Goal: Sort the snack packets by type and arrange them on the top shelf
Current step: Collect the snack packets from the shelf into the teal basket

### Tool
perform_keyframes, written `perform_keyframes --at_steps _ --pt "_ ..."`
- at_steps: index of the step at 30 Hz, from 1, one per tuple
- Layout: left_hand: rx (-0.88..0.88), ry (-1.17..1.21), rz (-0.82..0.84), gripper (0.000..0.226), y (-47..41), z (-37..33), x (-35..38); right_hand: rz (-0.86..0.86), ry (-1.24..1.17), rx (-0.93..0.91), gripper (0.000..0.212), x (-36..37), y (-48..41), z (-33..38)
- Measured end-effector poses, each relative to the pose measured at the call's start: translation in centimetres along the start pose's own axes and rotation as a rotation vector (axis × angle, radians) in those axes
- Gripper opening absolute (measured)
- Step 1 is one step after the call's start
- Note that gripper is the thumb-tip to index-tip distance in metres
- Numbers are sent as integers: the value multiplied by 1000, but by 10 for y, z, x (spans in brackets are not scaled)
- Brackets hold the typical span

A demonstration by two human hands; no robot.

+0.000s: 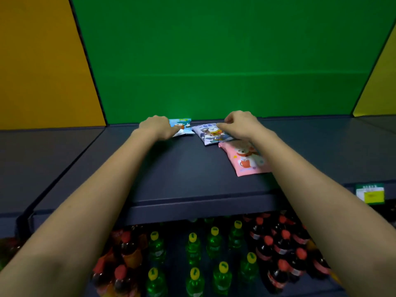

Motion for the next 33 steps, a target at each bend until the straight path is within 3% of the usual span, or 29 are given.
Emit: perform_keyframes --at_steps 6,10,13,15,17,19,21,24,28,33 --pt "-144 336 71 103 -42 1 22 194 53 66 65 37 -31 -4" --pt "-200 534 96 81 -53 -1 28 242 -42 83 51 46 -41 -3" --pt "-180 629 99 24 -49 -9 26 254 -108 99 66 49 -45 -3" --pt "-141 673 111 32 -26 -24 20 249 -148 99 68 51 -48 -4" --pt "-137 733 33 14 -39 -12 23 261 -165 85 62 55 -52 -1" --pt "-135 863 -1 39 -40 -5 23 251 -141 51 52 56 -53 5" --pt "-128 927 -64 44 -32 4 14 186 -163 34 46 47 -55 11" --pt "-96 1024 -176 31 -15 20 -8 52 -417 41 39 23 -54 12" --pt "-77 1105 -330 22 42 51 -39 -18 -853 -91 11 -15 -15 19" --pt "-64 1304 -491 31 168 100 -38 235 -1267 -316 16 -13 83 54"
Point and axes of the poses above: each hand's wrist, its own y-axis away from the middle knuckle, its own x-axis out of the palm, z = x × y, the point moved 10 cm from there along -y, towards the middle knuckle, and after that the axes turned 4 degrees about z, right-handed, at the moved point
